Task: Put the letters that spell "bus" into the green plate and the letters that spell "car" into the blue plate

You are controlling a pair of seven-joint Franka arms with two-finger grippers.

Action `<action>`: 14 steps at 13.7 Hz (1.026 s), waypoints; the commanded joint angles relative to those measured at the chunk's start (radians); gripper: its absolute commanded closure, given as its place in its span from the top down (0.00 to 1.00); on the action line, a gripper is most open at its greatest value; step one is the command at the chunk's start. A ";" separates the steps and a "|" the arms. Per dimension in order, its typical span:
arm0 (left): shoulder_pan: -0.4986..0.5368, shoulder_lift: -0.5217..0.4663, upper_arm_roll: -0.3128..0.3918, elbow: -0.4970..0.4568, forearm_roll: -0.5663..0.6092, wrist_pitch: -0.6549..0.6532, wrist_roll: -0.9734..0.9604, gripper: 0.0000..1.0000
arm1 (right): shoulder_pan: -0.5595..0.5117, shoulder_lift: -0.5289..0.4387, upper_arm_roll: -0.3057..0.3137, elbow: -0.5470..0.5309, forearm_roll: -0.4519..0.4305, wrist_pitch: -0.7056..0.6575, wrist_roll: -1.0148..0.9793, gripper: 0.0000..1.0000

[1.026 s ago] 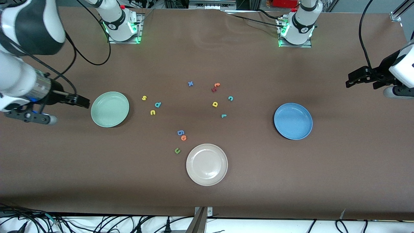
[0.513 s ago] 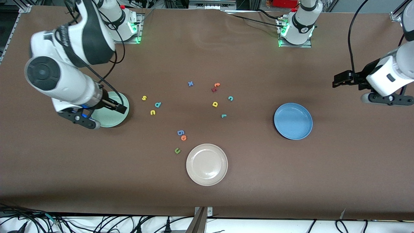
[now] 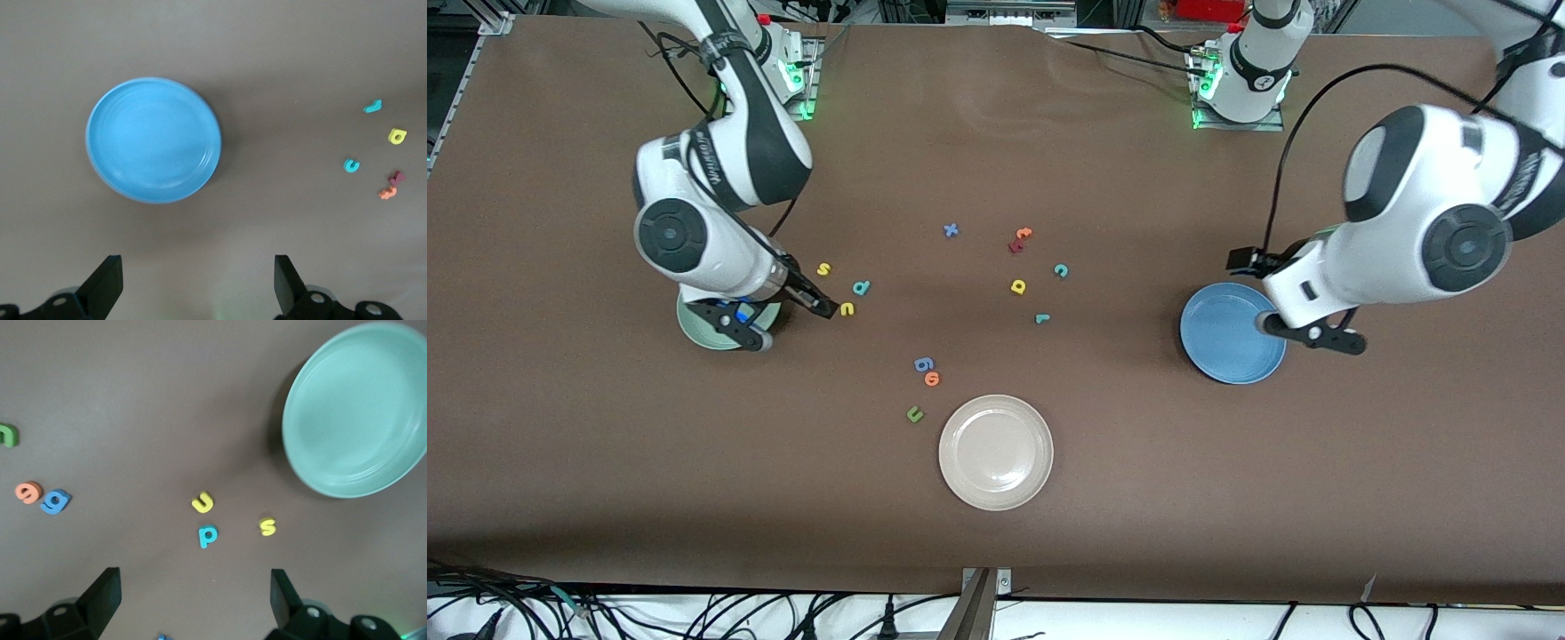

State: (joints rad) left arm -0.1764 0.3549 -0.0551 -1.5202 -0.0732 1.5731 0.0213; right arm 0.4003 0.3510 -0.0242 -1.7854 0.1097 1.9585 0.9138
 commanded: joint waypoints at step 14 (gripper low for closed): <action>-0.259 0.174 0.012 0.021 0.051 0.248 0.009 1.00 | 0.066 0.069 0.047 -0.430 0.008 0.612 0.046 0.92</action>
State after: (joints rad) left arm -0.4292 0.5189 -0.0545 -1.5249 -0.0821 1.8186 0.0117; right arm 0.4539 0.3997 0.0227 -2.2115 0.1099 2.5199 0.9496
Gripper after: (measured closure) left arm 0.000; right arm 0.079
